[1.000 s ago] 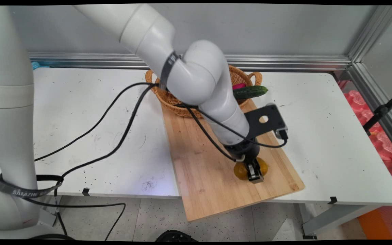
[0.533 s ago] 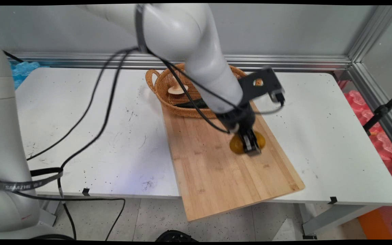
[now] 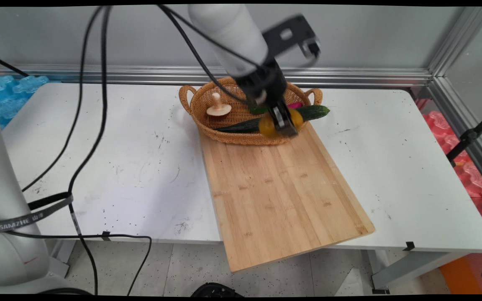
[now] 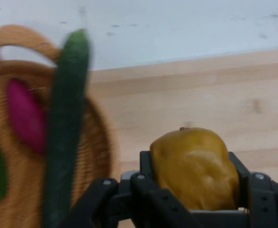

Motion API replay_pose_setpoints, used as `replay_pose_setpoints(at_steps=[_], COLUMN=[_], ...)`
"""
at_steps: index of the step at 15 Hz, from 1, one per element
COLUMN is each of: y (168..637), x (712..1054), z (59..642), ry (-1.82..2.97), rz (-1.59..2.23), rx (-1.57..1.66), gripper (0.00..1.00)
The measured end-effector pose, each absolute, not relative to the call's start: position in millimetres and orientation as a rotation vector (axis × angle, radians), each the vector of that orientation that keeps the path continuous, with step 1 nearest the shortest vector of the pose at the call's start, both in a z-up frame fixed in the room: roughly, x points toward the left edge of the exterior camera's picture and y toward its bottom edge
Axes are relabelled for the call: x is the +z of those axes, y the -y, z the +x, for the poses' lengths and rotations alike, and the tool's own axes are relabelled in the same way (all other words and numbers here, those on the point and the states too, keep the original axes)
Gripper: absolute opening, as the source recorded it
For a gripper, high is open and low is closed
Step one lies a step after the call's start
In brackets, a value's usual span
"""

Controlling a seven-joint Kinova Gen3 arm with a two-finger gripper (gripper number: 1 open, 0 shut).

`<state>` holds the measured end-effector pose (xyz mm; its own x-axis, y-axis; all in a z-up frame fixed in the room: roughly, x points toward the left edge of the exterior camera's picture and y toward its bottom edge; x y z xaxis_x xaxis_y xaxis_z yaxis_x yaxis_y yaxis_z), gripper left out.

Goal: Place the picked object in the vegetable basket

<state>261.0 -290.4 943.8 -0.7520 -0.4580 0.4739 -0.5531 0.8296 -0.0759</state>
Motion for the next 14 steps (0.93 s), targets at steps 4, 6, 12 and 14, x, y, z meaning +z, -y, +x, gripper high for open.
replay_pose_setpoints(at_steps=[4,6,12,14], y=[315,330,376,387], x=[964,971,972,968], z=[298,318,375,386], ry=[2.550,2.539,2.517,2.519], rz=[0.810,0.845,0.939,0.951], rx=[0.356,0.392,0.487,0.498], gripper=[0.00,0.00,0.00,0.00])
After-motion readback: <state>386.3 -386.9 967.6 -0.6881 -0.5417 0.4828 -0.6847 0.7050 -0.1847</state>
